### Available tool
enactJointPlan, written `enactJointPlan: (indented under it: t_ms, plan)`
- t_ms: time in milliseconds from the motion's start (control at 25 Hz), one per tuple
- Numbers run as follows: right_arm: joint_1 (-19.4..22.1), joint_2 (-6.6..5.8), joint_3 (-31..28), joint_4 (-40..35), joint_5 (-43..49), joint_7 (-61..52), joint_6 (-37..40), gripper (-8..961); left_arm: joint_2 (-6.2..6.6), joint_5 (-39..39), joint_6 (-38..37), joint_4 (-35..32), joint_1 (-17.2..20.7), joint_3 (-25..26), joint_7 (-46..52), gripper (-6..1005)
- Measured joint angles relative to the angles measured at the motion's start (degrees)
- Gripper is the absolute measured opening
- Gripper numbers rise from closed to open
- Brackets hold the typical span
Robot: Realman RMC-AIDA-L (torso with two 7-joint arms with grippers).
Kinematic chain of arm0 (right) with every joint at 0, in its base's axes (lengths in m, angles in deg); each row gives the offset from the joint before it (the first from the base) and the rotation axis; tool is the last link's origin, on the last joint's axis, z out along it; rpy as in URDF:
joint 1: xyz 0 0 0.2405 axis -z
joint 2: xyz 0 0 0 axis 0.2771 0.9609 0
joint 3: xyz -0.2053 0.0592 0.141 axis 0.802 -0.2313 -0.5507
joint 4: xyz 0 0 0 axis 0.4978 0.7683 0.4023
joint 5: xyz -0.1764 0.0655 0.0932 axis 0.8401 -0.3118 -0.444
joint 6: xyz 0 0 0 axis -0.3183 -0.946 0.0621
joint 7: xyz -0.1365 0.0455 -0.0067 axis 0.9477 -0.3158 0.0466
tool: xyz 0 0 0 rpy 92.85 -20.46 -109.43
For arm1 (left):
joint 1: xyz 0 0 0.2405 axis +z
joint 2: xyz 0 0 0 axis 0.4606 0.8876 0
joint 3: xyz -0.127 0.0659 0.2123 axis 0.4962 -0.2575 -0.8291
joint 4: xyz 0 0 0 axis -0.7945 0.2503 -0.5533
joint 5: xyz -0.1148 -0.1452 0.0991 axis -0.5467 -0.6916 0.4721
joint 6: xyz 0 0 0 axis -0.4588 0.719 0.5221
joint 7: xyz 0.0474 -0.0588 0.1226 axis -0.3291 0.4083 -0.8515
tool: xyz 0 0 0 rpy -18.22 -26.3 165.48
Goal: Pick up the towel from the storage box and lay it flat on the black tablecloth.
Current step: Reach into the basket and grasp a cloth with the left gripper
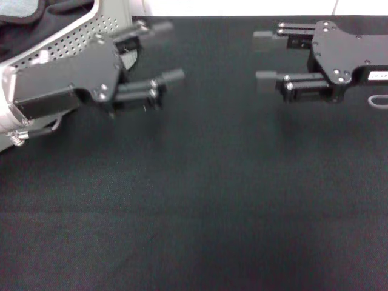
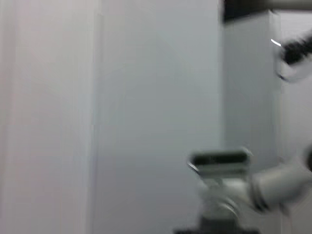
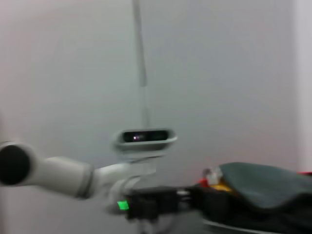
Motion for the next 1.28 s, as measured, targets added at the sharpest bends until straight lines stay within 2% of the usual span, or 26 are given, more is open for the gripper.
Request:
enactJointPlan:
  t_ms: [200, 240, 320, 440, 720, 960, 1080, 1280]
  plan:
    - [3.56, 0.05, 0.29, 0.08, -4.58, 0.13, -4.01, 707, -2.94, -0.15, 1.43, 3.49, 2.96, 11.86, -3.61, 809]
    - [5.67, 0.05, 0.27, -0.13, -6.90, 0.47, -4.31, 707, -3.44, -0.14, 1.48, 4.05, 3.68, 13.95, -4.78, 807]
    - [6.77, 0.05, 0.27, -0.25, -7.90, 0.66, -4.63, 707, -3.95, -0.22, 1.60, 5.09, 4.81, 17.20, -6.53, 803]
    - [8.09, -0.06, 0.25, -0.43, -8.67, 1.07, -4.93, 707, -4.06, -2.10, 3.29, 7.46, 6.07, 20.75, -8.23, 797]
    - [8.88, -0.14, 0.46, -0.48, -8.53, 1.23, -6.66, 707, -4.20, -7.29, 7.08, 12.55, 9.25, 22.23, -15.89, 784]
    - [9.02, -0.25, 2.01, -0.48, -8.64, 1.25, -7.74, 707, -4.48, -10.49, 2.05, 17.53, 12.03, 22.18, -28.09, 772]
    - [9.09, -0.39, 2.53, -0.50, -8.74, 1.35, -9.44, 707, -4.49, -11.61, -0.75, 17.86, 12.40, 22.23, -30.08, 766]
    - [8.97, -0.28, 3.73, -0.51, -8.88, 1.35, -10.80, 707, -4.48, -13.61, -0.43, 17.74, 11.36, 22.24, -33.11, 757]
